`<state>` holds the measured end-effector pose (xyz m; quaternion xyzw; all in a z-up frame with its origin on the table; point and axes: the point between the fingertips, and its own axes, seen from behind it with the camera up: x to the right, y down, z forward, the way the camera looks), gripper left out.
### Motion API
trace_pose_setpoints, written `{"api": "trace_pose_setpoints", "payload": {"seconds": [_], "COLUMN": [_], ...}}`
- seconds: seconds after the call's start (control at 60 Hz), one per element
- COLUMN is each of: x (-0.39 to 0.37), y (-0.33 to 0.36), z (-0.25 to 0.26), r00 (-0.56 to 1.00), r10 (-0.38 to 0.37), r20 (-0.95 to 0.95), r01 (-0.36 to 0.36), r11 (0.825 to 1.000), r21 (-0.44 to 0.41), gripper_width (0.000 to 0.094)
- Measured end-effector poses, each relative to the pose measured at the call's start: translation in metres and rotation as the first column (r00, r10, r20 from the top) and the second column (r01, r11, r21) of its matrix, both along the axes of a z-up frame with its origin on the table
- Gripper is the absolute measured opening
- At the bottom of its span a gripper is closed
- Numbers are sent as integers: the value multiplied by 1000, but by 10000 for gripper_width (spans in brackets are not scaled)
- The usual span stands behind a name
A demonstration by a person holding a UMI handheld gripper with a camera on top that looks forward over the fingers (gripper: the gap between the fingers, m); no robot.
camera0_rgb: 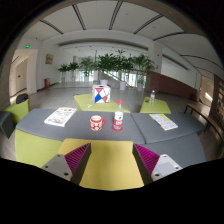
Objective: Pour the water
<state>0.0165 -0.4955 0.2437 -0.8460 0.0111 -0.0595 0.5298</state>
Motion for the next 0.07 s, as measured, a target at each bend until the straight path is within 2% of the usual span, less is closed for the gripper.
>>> {"api": "trace_pose_setpoints", "payload": {"seconds": [0.067], "x": [-2], "y": [1], "z": [0], "r00": [1000], "r10": [6], "r20": [-11], "r01": [-6], "r11": [1000], "r21": [4], "gripper_width": [858]}}
